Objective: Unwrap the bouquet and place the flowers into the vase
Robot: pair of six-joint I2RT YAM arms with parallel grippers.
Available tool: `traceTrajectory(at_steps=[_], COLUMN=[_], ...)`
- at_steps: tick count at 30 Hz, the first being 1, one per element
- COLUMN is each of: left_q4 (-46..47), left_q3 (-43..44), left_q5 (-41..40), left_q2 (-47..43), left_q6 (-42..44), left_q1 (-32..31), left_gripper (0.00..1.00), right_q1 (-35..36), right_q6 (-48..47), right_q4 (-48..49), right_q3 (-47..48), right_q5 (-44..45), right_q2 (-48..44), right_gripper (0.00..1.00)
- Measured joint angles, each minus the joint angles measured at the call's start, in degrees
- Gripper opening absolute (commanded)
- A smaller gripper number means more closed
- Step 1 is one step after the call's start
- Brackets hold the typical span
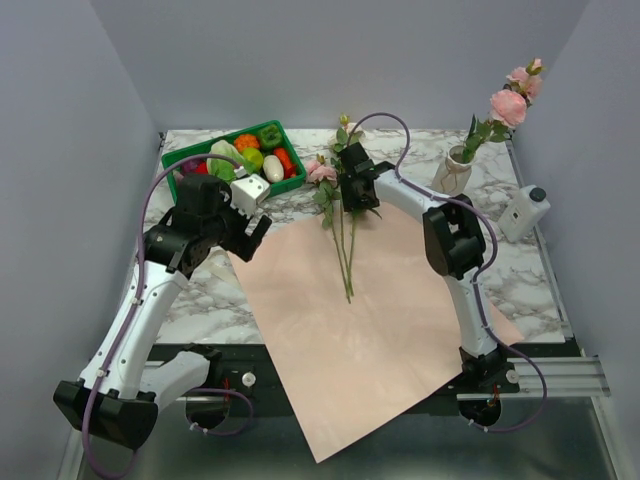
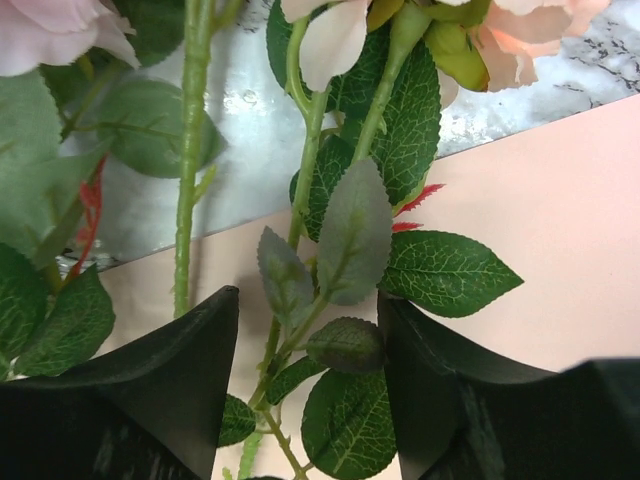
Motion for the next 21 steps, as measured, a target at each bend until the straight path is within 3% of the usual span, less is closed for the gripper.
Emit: traceTrajectory(at_steps=[3, 4, 7, 9, 14, 21], left_q4=[0.0, 0.0, -0.1, -0.1, -0.1, -0.2], left_q3=[-0.2, -0.2, -0.2, -0.2, -0.2, -0.2], left_q5=[-0.3, -0.4, -0.5, -0.6, -0.6, -0.6], left_q2=[0.0, 0.0, -0.3, -0.6, -1.1, -1.2], left_q6=[0.3, 0.3, 0.6, 0.7, 0.9, 0.9], left_q1=[0.0, 0.0, 0.0, 0.0, 0.0, 0.0], left_gripper=[0.99, 0.99, 0.99, 0.99, 0.99, 0.99], right_q1=[0.0, 0.0, 0.0, 0.0, -0.3, -0.3], right_q6=[0.4, 0.7, 1.1, 1.3, 1.7, 1.6], right_q4=[-0.6, -0.8, -1.9, -2.2, -2.1, -0.9], right_q3=[1.0, 1.3, 2.7, 2.7, 0.8, -3.2], right_q5=[0.4, 0.5, 1.1, 1.4, 2.4, 5.5], right_q2=[0.7, 0.9, 1.4, 1.4, -1.3, -16.8], right_gripper=[0.35, 0.24, 0.07, 0.01, 0.01, 0.01])
